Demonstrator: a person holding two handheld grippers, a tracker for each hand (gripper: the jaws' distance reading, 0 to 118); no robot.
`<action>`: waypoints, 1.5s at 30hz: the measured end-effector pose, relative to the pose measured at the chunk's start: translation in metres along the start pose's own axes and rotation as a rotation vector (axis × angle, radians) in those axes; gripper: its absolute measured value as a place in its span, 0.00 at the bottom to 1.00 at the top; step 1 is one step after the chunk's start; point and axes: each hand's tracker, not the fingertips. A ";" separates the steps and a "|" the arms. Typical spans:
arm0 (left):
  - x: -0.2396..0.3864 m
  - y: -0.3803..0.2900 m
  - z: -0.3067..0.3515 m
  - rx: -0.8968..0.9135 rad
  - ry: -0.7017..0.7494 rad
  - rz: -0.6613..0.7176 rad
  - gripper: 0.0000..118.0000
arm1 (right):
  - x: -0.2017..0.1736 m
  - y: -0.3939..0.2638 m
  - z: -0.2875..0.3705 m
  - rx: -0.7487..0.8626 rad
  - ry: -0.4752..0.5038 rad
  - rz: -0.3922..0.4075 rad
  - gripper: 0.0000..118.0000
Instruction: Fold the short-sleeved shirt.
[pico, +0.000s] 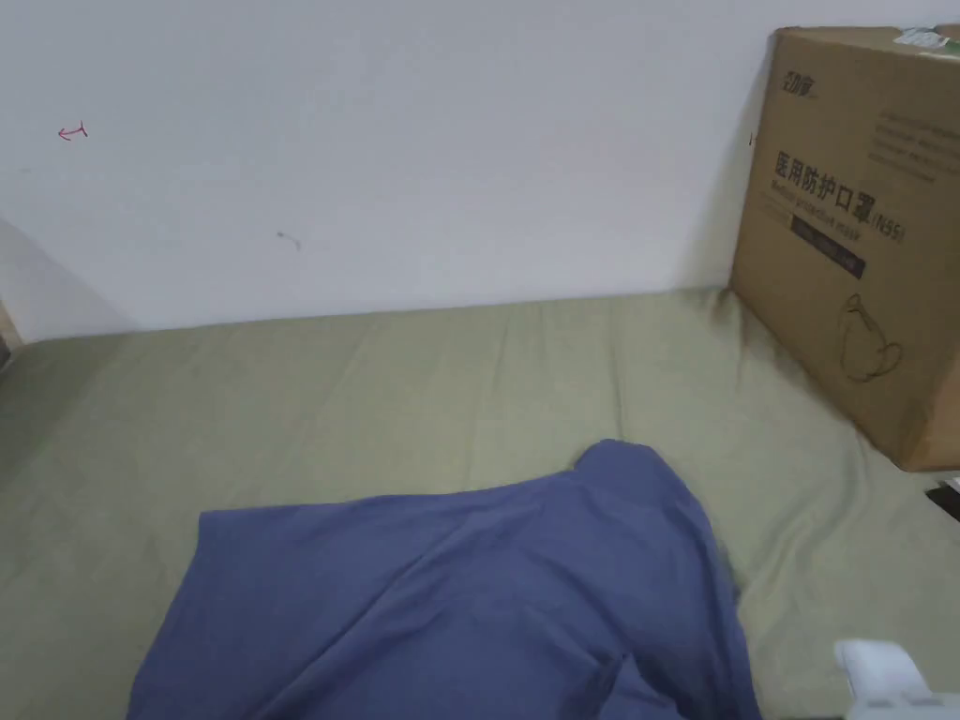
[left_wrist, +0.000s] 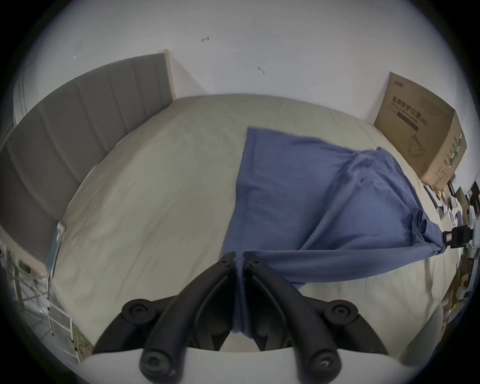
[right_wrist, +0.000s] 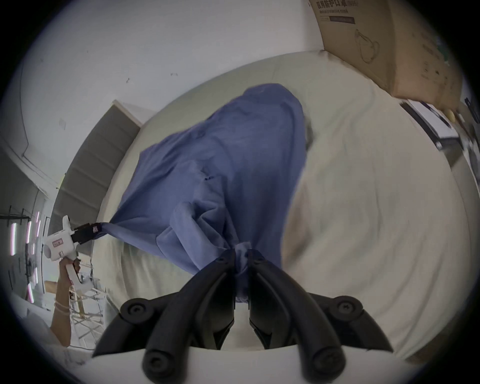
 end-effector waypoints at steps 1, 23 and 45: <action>-0.003 -0.014 0.007 -0.023 -0.010 -0.002 0.03 | 0.000 -0.017 0.007 -0.014 -0.011 -0.010 0.07; -0.008 -0.031 0.070 0.051 -0.178 0.133 0.23 | -0.020 -0.052 0.062 0.127 -0.119 0.078 0.30; 0.018 0.192 -0.177 -0.133 -0.107 0.158 0.86 | -0.016 0.046 -0.048 0.151 -0.056 -0.071 0.00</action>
